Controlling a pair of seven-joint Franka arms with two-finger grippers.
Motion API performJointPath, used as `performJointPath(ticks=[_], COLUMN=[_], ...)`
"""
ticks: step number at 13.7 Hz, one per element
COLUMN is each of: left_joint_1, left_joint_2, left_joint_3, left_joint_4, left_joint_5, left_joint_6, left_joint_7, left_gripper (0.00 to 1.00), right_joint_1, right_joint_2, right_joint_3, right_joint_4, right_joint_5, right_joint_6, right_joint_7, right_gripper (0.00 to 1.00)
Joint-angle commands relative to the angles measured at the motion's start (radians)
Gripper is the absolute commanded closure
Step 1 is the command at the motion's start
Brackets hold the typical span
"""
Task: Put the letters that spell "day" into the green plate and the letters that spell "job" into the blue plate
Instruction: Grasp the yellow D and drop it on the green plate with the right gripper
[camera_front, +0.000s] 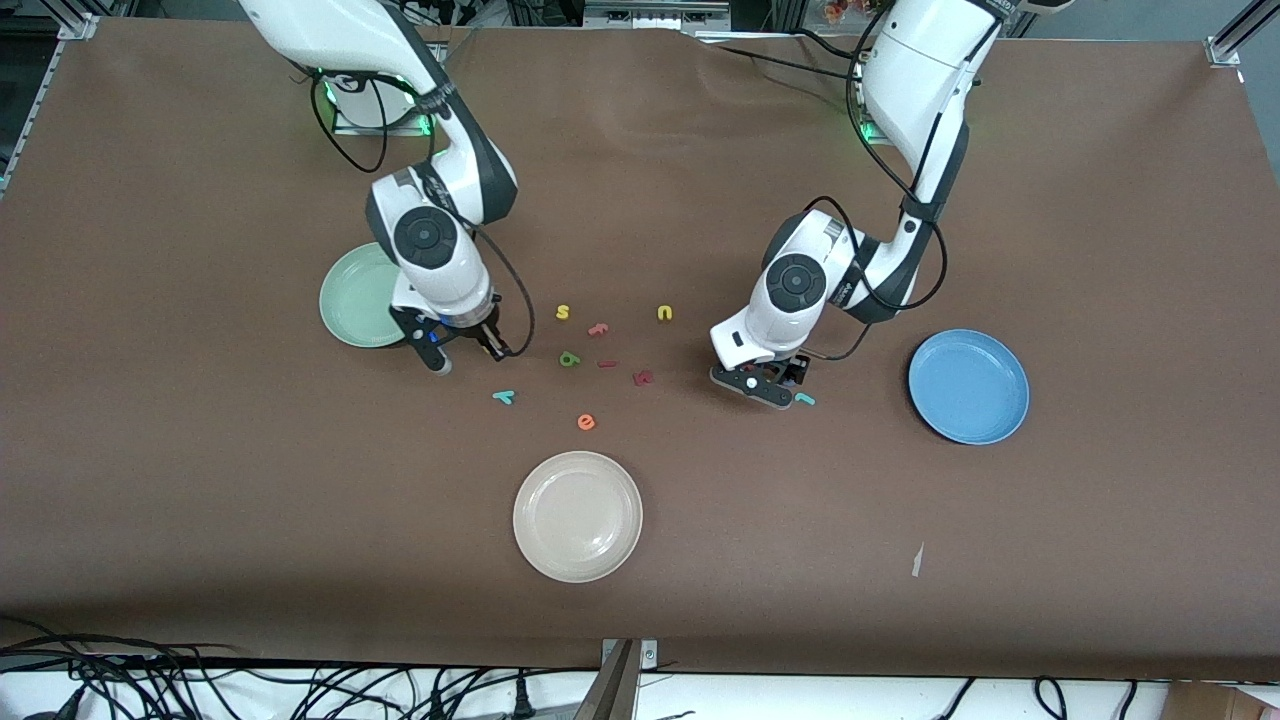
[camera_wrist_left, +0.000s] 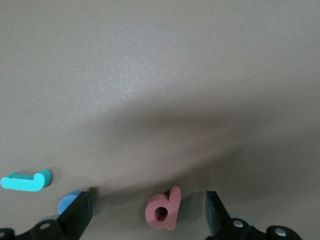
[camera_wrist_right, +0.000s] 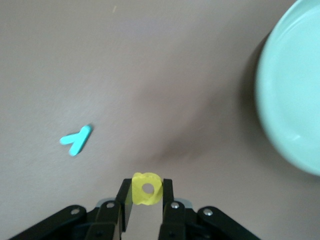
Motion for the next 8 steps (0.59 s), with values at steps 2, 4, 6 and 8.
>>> performJointPath(ticks=[2, 4, 6, 8], left_joint_1=[-0.008, -0.008, -0.006, -0.006], left_joint_2=[0.012, 0.014, 0.02, 0.02], left_joint_3=[0.009, 0.009, 0.009, 0.009], left_joint_4=[0.009, 0.009, 0.009, 0.009], left_joint_5=[0.02, 0.02, 0.02, 0.02], left_joint_6=[0.005, 0.007, 0.007, 0.007], left_joint_7=[-0.008, -0.008, -0.008, -0.008], left_gripper=[0.03, 0.18, 0.39, 0.47], right_joint_1=[0.007, 0.007, 0.007, 0.004], right_joint_2=[-0.074, -0.088, -0.112, -0.111], right_joint_3=[-0.129, -0.173, -0.195, -0.197], right_joint_4=[-0.042, -0.098, -0.175, -0.183], right_joint_5=[-0.013, -0.013, -0.013, 0.001], right_joint_6=[-0.155, -0.156, -0.14, -0.125], right_joint_7=[-0.232, -0.312, -0.323, -0.314], right_gripper=[0.95, 0.95, 0.94, 0.27])
